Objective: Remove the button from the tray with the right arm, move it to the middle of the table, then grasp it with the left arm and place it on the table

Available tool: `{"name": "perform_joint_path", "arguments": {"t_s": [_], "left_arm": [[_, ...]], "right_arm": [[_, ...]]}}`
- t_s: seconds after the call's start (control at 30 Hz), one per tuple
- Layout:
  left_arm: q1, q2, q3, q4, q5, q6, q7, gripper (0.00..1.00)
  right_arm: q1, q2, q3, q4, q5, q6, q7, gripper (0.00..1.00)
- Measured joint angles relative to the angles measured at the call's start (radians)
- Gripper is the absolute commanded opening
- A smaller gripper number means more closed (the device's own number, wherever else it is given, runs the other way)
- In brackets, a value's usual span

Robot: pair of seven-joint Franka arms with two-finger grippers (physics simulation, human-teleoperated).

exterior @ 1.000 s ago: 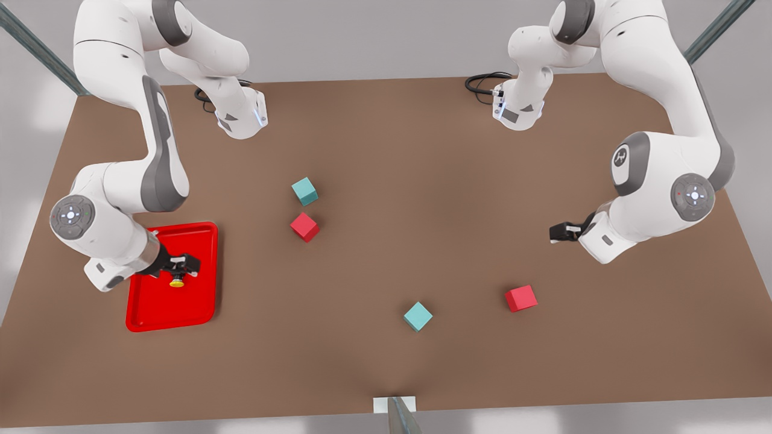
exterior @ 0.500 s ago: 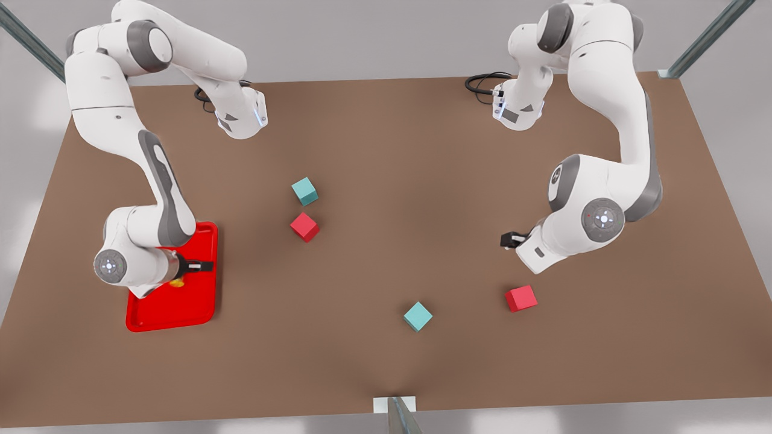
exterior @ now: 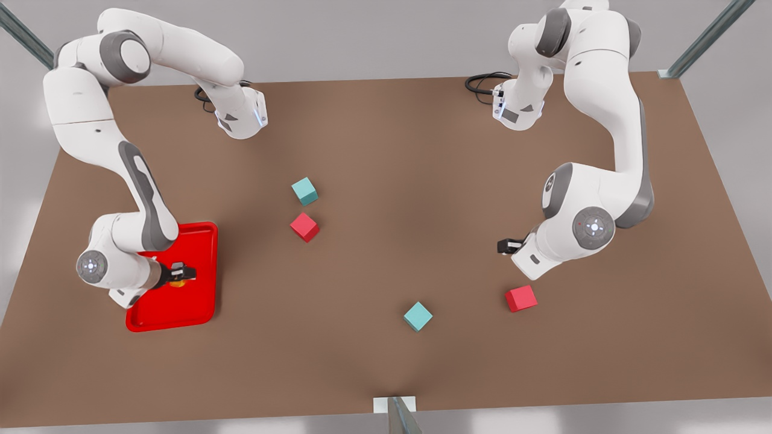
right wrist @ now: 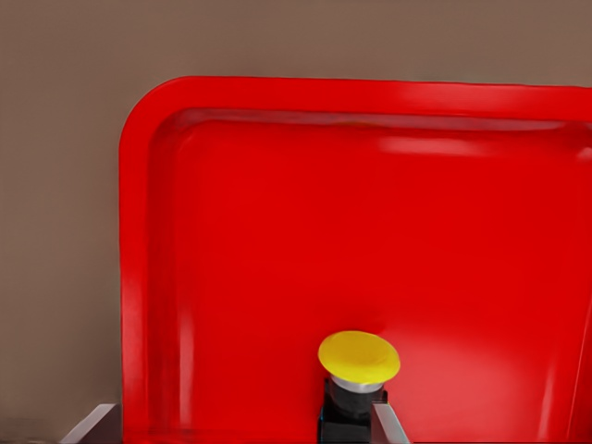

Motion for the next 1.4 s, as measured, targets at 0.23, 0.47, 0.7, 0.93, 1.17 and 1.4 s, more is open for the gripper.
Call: {"name": "perform_joint_path", "arguments": {"t_s": [0.23,0.47,0.7,0.93,1.17,1.4], "left_arm": [[0.0,0.001,0.0,-0.001,0.001,0.002,-0.013,1.0],[-0.001,0.008,0.0,0.0,0.002,0.003,-0.022,1.0],[-0.008,0.013,0.0,0.001,0.002,0.003,-0.028,1.0],[-0.009,0.013,0.0,0.001,0.004,0.003,-0.032,1.0],[-0.015,0.012,0.0,0.002,0.008,0.003,-0.034,1.0],[-0.017,0.009,0.0,0.0,0.015,0.001,-0.036,1.0]], "right_arm": [[-0.094,-0.009,0.039,-0.096,-0.084,-0.019,-0.026,1.0],[-0.188,0.049,0.111,-0.117,-0.171,-0.005,-0.023,1.0],[-0.189,0.056,0.109,-0.118,-0.186,0.067,0.001,1.0],[-0.204,0.051,0.112,-0.19,-0.196,0.091,0.02,1.0],[-0.212,0.053,0.115,-0.238,-0.198,0.149,0.037,1.0],[-0.207,0.061,0.115,-0.226,-0.197,0.185,0.051,1.0]]}}
